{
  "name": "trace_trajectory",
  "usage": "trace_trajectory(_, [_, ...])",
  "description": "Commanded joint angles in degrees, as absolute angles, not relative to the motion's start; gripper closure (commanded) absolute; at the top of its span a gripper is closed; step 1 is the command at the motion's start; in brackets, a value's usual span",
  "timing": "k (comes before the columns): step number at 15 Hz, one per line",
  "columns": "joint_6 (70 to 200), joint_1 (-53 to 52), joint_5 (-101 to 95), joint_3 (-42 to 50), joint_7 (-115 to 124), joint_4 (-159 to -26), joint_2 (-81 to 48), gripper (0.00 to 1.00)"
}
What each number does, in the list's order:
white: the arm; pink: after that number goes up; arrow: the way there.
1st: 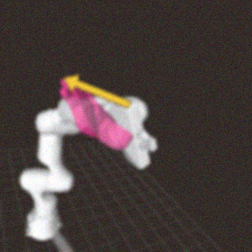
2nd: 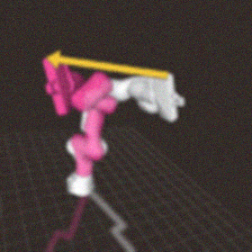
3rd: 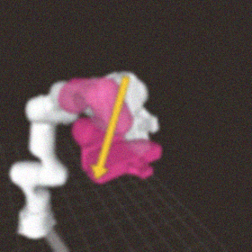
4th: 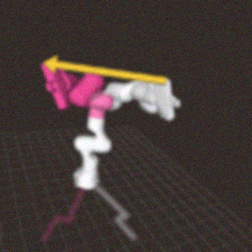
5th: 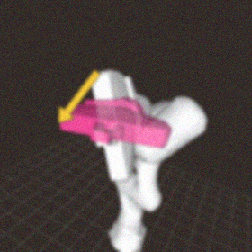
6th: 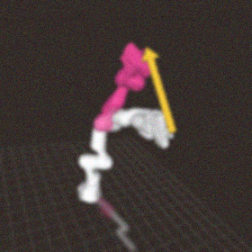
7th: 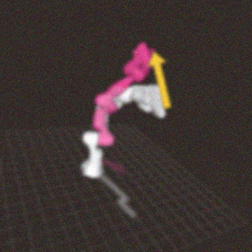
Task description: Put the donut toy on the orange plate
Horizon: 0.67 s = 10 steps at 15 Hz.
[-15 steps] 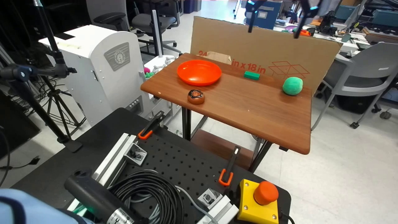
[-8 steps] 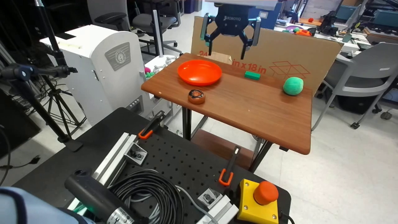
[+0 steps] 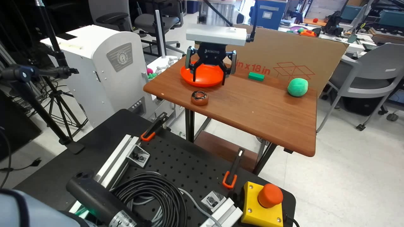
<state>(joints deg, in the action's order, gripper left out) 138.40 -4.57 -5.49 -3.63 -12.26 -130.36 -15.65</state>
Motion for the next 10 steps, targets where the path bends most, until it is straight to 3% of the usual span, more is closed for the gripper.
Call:
trace_trajectory(1, [138.6,-4.7,-5.8,-4.7,-12.4,-128.6,-19.7,0.0])
trace_trajectory(8, [136.8,-4.8,-5.8,-5.5,-11.8,-125.1,-24.9,0.0])
trace_trajectory(9, [136.6,-4.9,-5.9,-5.5,-11.7,-124.7,-25.5,0.25])
trace_trajectory(10, [136.3,-5.0,-6.1,-5.4,-11.5,-124.2,-26.0,0.28])
